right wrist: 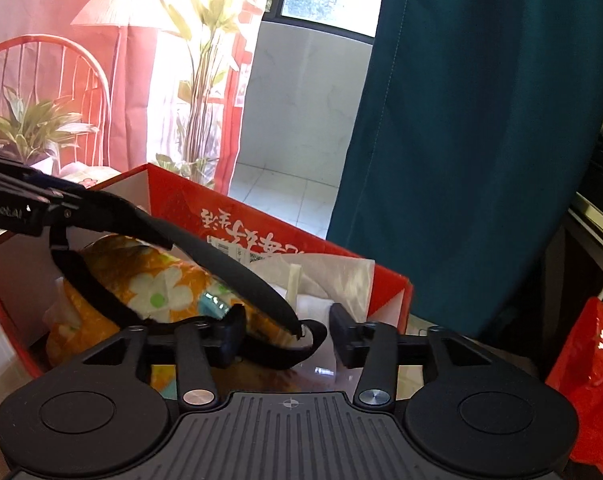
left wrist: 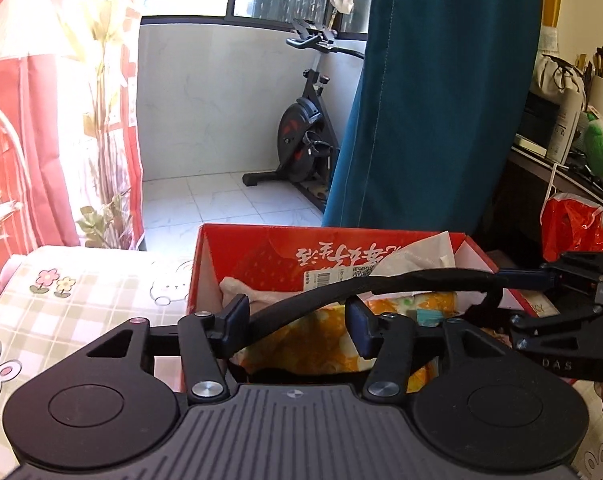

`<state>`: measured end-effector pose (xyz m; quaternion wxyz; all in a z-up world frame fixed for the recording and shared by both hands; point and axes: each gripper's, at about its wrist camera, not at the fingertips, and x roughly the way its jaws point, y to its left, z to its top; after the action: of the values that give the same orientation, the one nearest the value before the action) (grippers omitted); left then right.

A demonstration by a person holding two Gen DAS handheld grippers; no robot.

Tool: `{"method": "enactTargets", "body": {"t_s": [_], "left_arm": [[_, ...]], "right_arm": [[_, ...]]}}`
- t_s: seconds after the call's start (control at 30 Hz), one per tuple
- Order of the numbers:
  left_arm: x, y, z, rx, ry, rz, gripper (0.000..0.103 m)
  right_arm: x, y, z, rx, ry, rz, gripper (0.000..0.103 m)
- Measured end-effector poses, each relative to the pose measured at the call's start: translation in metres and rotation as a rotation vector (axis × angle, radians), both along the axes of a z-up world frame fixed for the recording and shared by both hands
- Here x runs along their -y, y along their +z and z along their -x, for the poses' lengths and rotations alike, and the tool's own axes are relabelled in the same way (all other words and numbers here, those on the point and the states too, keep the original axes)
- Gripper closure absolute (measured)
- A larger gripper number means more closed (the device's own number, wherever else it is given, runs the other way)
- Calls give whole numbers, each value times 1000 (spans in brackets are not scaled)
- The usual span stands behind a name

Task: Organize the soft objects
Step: 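Open the right tool to drop the eye mask into the box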

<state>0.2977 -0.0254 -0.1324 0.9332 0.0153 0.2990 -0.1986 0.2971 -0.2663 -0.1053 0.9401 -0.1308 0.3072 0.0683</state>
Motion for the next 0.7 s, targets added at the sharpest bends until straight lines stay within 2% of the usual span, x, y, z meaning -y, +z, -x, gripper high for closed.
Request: {"method": "enactTargets", "body": {"t_s": [0.2, 0.47, 0.7], "left_arm": [[-7, 7, 22, -2, 9, 17, 34], [-12, 16, 60, 0, -1, 30, 33], [-7, 8, 97, -30, -43, 21, 31]], "right_arm": [[-3, 4, 25, -5, 3, -21, 47], [-4, 14, 61, 0, 12, -76, 46], [-6, 16, 102, 3, 38, -103, 46]]}}
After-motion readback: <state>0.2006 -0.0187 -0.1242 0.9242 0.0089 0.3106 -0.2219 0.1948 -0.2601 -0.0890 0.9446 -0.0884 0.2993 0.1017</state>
